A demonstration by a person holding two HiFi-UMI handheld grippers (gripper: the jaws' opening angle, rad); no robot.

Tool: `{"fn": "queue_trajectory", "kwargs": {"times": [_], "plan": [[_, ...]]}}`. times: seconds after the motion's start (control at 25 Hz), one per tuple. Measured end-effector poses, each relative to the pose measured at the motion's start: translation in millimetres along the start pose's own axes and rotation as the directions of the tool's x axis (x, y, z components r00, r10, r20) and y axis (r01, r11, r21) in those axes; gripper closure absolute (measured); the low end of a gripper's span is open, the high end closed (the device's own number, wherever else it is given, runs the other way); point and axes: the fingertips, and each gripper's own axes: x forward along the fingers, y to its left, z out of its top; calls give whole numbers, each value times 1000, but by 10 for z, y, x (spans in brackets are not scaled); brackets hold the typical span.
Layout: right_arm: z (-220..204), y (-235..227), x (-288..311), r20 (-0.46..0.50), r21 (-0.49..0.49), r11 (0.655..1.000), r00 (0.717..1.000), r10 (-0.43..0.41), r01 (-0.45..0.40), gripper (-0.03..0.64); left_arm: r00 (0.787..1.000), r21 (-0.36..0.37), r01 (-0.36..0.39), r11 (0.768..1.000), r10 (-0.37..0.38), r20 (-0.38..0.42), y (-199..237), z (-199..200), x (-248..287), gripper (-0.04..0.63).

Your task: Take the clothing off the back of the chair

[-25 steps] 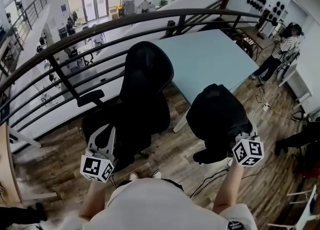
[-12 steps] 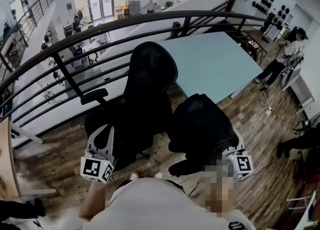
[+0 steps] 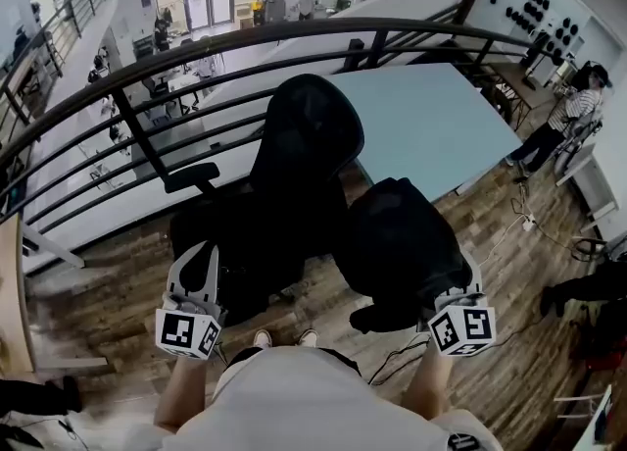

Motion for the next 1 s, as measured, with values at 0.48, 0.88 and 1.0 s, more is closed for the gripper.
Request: {"fn": "queue_trajectory", "kwargs": {"times": [0.48, 0.88, 1.0], "plan": [[-45, 17, -27, -11, 39, 999, 1000, -21, 22, 555, 1000, -4, -11, 1000, 11, 6, 90, 17, -76, 552], [-49, 69, 34, -12, 40, 999, 1000, -5, 6, 555, 999, -4, -33, 999, 33, 6, 150, 7, -128, 552], [-28, 57, 38, -11, 40, 999, 1000, -8, 8, 555, 999, -7, -34, 999, 34, 6, 151, 5, -121, 552]]}}
